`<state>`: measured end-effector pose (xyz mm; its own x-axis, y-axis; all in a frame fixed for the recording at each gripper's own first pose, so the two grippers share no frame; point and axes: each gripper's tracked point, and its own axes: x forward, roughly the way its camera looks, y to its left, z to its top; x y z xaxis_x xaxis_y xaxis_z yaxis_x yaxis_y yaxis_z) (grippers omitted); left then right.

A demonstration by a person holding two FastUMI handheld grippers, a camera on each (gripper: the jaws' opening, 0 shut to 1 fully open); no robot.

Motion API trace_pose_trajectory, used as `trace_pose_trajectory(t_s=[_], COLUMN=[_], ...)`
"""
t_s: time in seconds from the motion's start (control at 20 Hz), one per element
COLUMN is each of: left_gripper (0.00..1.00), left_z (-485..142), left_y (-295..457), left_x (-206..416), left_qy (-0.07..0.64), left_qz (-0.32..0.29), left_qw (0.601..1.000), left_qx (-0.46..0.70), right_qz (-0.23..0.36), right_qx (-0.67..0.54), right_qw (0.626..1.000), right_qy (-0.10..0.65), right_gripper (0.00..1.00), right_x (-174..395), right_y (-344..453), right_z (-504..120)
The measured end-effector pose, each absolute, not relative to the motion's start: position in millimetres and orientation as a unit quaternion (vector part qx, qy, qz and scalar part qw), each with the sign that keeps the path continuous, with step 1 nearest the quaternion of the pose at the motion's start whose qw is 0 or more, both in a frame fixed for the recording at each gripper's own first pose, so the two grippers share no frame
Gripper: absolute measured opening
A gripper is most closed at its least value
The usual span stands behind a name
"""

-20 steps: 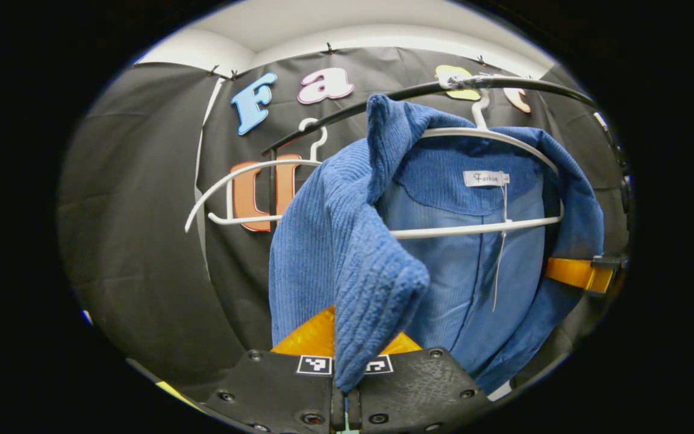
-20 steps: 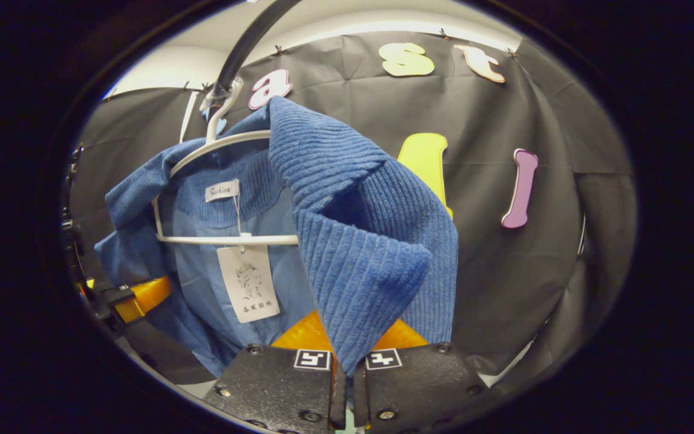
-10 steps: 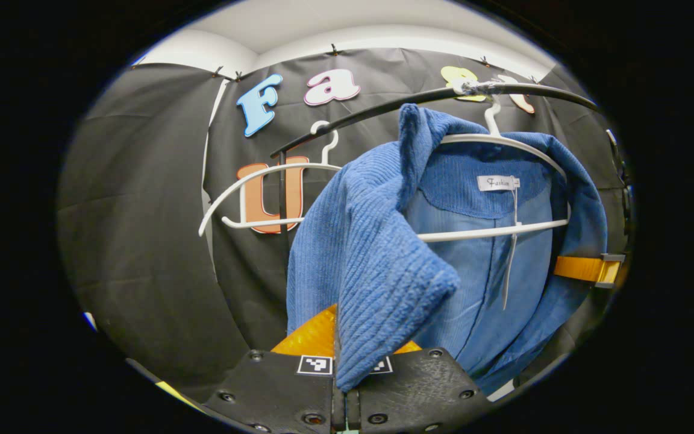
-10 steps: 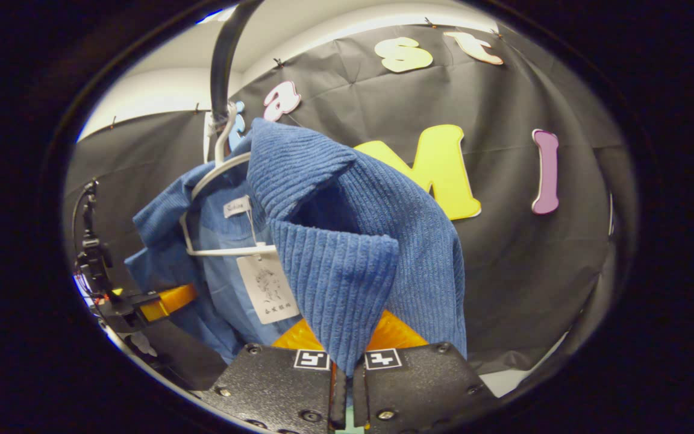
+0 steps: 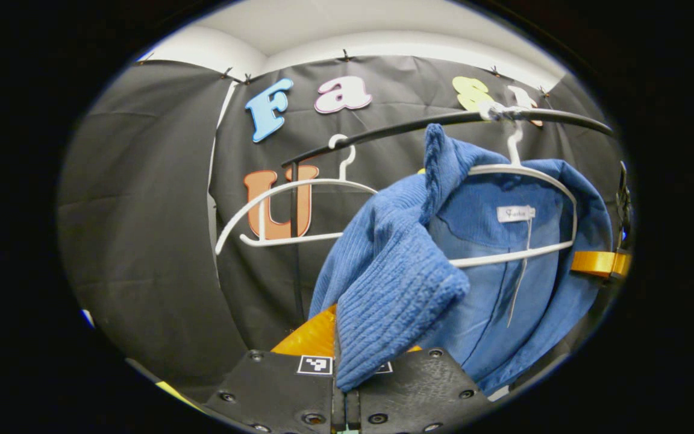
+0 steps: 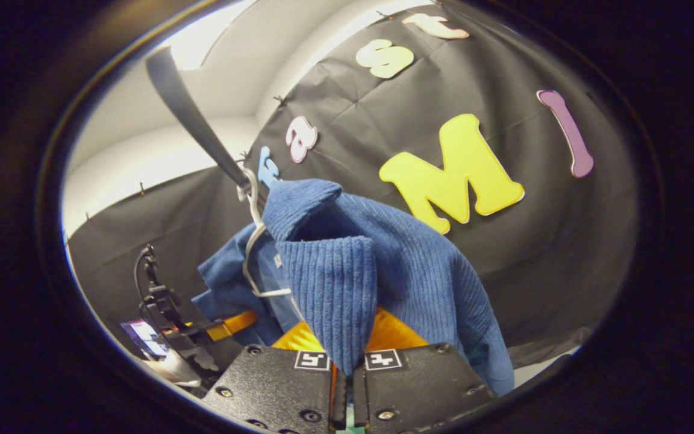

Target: Grasp the clothes on the hanger with both hands and then place them into the laundry hamper below.

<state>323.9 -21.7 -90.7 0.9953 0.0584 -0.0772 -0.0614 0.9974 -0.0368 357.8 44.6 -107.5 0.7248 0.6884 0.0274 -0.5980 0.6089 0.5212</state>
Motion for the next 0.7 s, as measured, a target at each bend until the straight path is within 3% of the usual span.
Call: trace_pose_trajectory(t_s=[0.35, 0.7], left_gripper=[0.05, 0.04], left_z=[-49, -7], left_y=[-2, -6], left_x=[343, 354], left_qy=[0.014, -0.011], left_qz=[0.025, -0.061], left_qw=[0.998, 0.984], left_qx=[-0.056, -0.168], right_qz=[0.416, 0.432], right_qx=[0.364, 0.416], right_qw=[0.831, 0.799], right_qy=[0.064, 0.046], right_gripper=[0.07, 0.07], right_x=[358, 364], right_y=[39, 23], right_z=[-60, -30])
